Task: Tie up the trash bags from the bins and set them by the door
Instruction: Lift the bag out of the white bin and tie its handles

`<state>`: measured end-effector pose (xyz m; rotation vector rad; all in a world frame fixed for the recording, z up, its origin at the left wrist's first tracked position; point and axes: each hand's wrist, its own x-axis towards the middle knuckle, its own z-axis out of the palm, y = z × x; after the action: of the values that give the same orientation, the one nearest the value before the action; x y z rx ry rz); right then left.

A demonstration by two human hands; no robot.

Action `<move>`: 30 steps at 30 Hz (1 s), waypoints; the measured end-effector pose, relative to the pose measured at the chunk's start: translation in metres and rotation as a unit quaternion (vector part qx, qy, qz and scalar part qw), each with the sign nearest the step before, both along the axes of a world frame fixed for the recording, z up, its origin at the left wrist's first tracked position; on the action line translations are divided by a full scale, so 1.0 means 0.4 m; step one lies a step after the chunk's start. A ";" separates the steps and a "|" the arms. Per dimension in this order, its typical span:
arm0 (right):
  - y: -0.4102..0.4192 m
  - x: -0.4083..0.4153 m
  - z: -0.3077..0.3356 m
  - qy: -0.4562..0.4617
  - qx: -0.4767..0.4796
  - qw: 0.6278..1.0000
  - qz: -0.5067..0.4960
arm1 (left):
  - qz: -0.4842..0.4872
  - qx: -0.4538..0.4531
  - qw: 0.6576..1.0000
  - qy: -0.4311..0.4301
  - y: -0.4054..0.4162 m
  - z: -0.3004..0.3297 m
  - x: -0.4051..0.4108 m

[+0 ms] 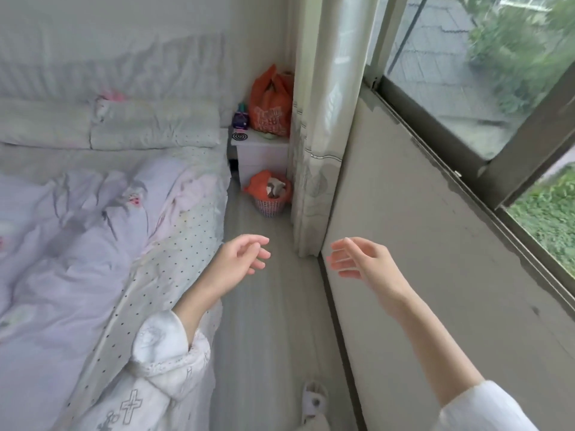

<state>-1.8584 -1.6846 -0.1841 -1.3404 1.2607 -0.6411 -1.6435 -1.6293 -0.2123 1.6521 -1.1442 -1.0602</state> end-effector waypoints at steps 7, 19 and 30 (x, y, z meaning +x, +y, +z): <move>-0.495 0.115 0.011 -0.011 0.022 0.997 0.069 | 0.072 0.024 0.997 0.018 -0.411 0.009 0.056; -1.177 0.494 -0.140 -0.017 0.067 0.994 0.090 | 0.135 0.065 0.988 0.024 -1.033 -0.119 0.412; -1.670 0.799 -0.329 -0.001 0.150 0.988 0.035 | 0.106 0.158 0.980 0.056 -1.578 -0.289 0.693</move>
<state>-1.5388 -2.3525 -0.3155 -1.1280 1.2476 -0.3861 -1.3662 -2.2603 -0.3279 1.8840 -0.7339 -1.2235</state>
